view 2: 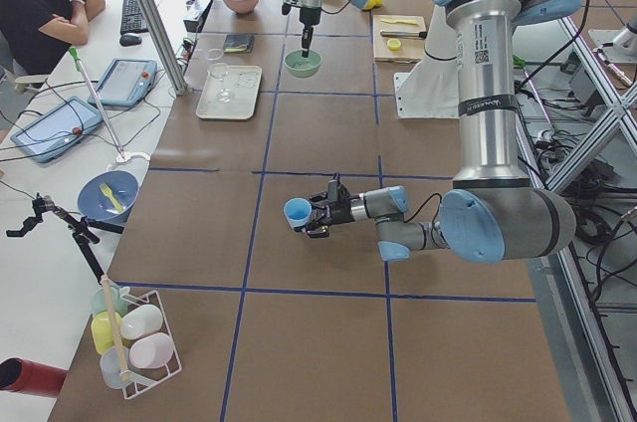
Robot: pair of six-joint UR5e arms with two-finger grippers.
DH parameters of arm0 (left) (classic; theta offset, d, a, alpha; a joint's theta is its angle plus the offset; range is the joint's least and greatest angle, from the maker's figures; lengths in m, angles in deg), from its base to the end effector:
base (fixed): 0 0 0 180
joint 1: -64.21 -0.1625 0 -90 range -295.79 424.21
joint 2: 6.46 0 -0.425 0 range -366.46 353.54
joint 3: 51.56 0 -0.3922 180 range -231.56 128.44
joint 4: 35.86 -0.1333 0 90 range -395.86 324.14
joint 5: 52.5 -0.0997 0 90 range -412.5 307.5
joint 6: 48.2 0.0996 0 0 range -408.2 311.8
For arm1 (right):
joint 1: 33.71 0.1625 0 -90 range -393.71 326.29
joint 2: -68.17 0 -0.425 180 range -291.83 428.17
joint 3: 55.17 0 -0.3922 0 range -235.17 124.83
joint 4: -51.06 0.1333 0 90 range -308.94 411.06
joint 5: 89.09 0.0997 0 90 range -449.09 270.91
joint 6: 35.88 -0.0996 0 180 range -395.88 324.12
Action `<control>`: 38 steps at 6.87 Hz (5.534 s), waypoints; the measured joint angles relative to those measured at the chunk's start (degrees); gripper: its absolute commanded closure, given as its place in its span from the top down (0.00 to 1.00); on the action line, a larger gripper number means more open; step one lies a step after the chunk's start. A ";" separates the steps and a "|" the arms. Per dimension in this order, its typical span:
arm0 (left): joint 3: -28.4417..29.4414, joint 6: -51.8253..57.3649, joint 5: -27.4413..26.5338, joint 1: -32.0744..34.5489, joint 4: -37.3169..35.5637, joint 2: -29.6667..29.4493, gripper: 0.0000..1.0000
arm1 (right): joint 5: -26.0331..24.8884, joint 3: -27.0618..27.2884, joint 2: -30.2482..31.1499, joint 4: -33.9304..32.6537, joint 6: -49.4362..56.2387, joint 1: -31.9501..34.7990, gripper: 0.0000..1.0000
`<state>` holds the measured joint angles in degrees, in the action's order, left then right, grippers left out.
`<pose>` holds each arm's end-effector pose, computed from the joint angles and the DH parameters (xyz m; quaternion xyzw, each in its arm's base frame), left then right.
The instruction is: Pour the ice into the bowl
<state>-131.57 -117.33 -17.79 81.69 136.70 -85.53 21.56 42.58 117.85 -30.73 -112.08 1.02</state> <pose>0.3007 -0.3203 0.6590 0.5254 0.2978 -0.2151 0.7674 -0.4947 -0.4624 0.1636 0.0466 -0.4879 0.0744 0.8684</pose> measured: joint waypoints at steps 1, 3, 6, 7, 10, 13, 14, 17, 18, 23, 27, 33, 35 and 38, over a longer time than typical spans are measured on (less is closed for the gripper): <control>0.06 -0.08 0.01 0.00 0.05 -0.02 1.00 | 0.00 0.13 0.21 0.01 0.12 0.03 0.00; -0.20 0.13 0.15 0.14 0.31 0.09 1.00 | 0.00 0.25 0.34 0.01 0.17 0.06 0.00; -6.09 2.85 2.26 0.77 0.68 3.47 1.00 | 0.00 2.36 2.41 -0.04 0.17 0.09 0.00; -8.37 4.45 2.82 0.99 0.71 5.07 1.00 | 0.00 4.12 4.08 -0.04 0.17 0.09 0.00; -14.58 12.37 6.55 6.91 0.48 7.24 1.00 | 0.01 9.14 8.90 -0.02 0.31 0.47 0.00; -24.99 22.28 18.63 18.40 -9.95 6.95 1.00 | -0.18 17.55 20.88 0.81 5.43 1.10 0.00; -30.86 23.25 23.40 21.23 -19.45 6.01 1.00 | -0.34 18.85 25.49 2.40 8.38 1.82 0.00; -37.41 30.49 42.01 33.01 -40.05 -2.31 1.00 | 2.70 17.33 43.69 19.96 17.85 8.26 0.00; -37.52 34.41 46.85 36.88 -45.04 -5.34 1.00 | 4.74 14.21 48.20 26.84 20.54 10.75 0.00; -36.83 39.34 54.28 42.41 -54.84 -11.33 1.00 | 12.29 -1.64 53.88 44.22 28.01 20.36 0.29; -34.95 39.41 55.52 43.55 -55.79 -10.84 1.00 | 16.61 -2.94 53.47 41.49 30.60 26.20 1.00; -26.77 57.45 75.98 58.68 -66.52 -14.35 1.00 | 18.84 11.50 47.47 -10.26 80.04 47.72 1.00; -21.06 67.92 84.35 66.05 -69.20 -14.38 1.00 | 24.40 11.30 47.30 -16.78 86.42 52.98 1.00; -15.07 76.46 93.62 71.82 -73.70 -11.40 1.00 | 26.59 10.27 48.30 -17.04 84.47 54.89 1.00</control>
<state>-146.65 -40.87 75.83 153.51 63.00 -96.93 48.15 52.85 166.15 -47.77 -27.60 55.91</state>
